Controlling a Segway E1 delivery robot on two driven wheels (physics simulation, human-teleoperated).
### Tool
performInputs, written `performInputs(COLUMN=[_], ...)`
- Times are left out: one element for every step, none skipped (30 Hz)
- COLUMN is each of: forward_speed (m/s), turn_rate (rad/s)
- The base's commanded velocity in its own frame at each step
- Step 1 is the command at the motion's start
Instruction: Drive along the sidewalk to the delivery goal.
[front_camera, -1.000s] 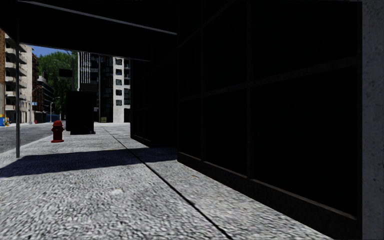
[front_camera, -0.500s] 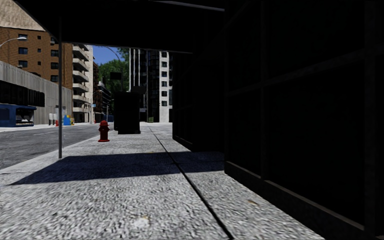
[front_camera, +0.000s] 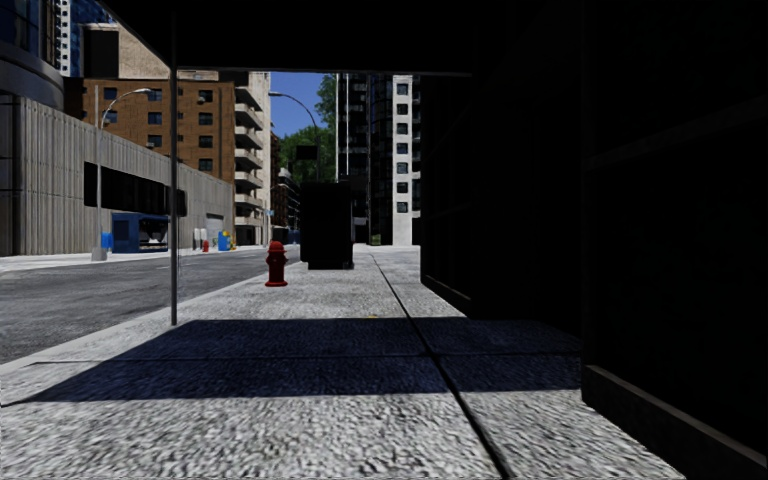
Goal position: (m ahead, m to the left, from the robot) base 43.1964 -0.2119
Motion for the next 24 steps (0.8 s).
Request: performInputs(forward_speed=[1.87, 1.87, 1.88, 1.89, 1.89, 1.89, 1.89, 1.89, 1.89, 1.89, 1.89, 1.89, 1.89, 1.89, 1.89, 1.89, 1.89, 1.89, 1.89, 1.89, 1.89, 1.89, 1.89, 1.89], turn_rate=[0.34, 0.34, 0.34, 0.33, 0.33, 0.0, 0.0, 0.0, 0.0, 0.0, 0.0, 0.0, 0.0, 0.0, 0.0, 0.0, 0.0, 0.0, 0.0, 0.0, 0.0, 0.0, 0.0, 0.0])
